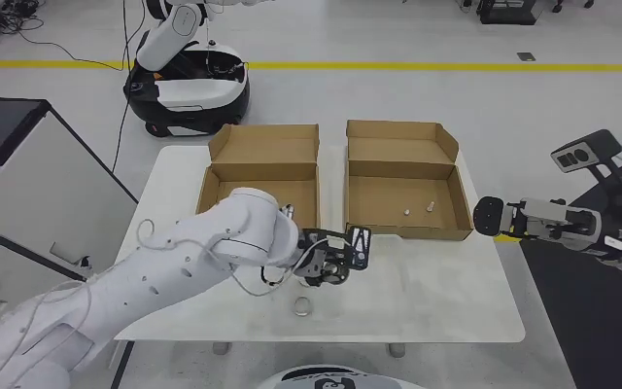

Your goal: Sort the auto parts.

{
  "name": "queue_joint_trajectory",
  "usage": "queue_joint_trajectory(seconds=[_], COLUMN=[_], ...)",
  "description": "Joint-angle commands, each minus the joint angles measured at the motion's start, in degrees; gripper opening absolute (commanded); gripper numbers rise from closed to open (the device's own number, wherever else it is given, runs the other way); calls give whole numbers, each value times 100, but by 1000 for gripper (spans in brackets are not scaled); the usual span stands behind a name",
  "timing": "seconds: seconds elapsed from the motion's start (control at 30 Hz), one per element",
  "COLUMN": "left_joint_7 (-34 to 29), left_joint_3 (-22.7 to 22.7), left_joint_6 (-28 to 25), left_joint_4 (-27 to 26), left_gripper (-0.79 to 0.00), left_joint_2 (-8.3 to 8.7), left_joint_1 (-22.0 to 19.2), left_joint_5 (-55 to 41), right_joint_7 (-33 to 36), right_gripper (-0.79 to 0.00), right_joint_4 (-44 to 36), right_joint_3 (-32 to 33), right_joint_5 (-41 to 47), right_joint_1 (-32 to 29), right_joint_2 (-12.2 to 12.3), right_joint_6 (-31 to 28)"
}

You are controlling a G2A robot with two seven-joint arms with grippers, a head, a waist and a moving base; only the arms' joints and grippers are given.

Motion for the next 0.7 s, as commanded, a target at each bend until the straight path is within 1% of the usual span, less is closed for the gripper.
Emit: queue_joint_trajectory(seconds=[0.0,0.2,0.3,0.43,0.53,0.67], left_joint_7=[254,1312,2050,2977,3652,4548], left_joint_3=[-134,-611,-884,-1010,-1017,-963], left_joint_6=[-248,-1264,-1879,-1896,-1896,-1896], left_joint_4=[105,462,667,671,697,856], left_gripper=[-785,-785,-785,-785,-785,-785], left_joint_2=[86,290,359,441,522,638], left_joint_1=[133,569,771,959,999,993], left_joint_5=[67,260,428,829,1251,1809], right_joint_7=[0,0,0,0,0,0], right_gripper=[0,0,0,0,0,0], right_joint_4=[0,0,0,0,0,0], right_joint_3=[0,0,0,0,0,0], right_joint_5=[0,0,0,0,0,0], right_joint_1=[0,0,0,0,0,0], right_joint_2=[0,0,0,0,0,0], right_joint_6=[0,0,0,0,0,0])
